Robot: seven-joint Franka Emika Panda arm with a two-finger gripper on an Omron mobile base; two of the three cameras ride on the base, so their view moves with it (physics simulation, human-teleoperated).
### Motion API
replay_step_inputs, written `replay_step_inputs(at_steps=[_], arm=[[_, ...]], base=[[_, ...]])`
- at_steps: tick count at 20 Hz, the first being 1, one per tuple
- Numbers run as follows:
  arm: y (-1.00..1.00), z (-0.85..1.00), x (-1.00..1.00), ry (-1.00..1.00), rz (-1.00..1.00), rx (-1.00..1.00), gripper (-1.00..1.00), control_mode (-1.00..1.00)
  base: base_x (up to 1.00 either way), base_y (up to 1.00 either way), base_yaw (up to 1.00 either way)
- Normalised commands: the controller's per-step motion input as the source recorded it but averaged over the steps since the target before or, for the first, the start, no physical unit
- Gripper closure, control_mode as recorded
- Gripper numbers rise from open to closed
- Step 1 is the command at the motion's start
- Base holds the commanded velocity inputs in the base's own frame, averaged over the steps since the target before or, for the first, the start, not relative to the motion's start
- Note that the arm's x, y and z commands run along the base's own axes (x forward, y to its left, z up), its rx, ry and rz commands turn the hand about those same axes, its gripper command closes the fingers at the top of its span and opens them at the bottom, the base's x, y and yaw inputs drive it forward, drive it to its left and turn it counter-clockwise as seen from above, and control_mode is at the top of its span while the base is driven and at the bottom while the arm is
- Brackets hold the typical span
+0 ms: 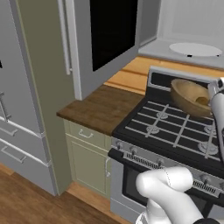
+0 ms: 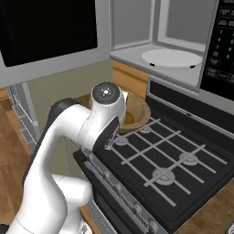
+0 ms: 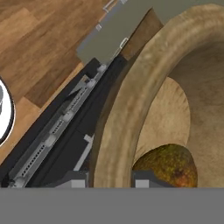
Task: Pick the avocado from the sink and place it in the bowl. Then pick the bowl and place it in the microwave. Then close the microwave door and press the start button.
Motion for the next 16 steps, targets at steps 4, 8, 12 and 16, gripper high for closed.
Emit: replay_step_inputs(at_steps=[4, 8, 12, 16], arm=[[0.08, 0.49, -0.04, -0.11, -0.17, -0.2, 1.0, -1.0], [0.02, 0.52, 0.0, -0.07, -0.21, -0.18, 1.0, -1.0], [0.03, 0.59, 0.0, -0.06, -0.17, -0.12, 1.0, -1.0], [0.03, 0.59, 0.0, -0.11, -0.18, -0.11, 1.0, -1.0]], base=[[0.0, 0.0, 0.0], [0.0, 0.0, 0.0], [0.0, 0.0, 0.0], [0.0, 0.0, 0.0]])
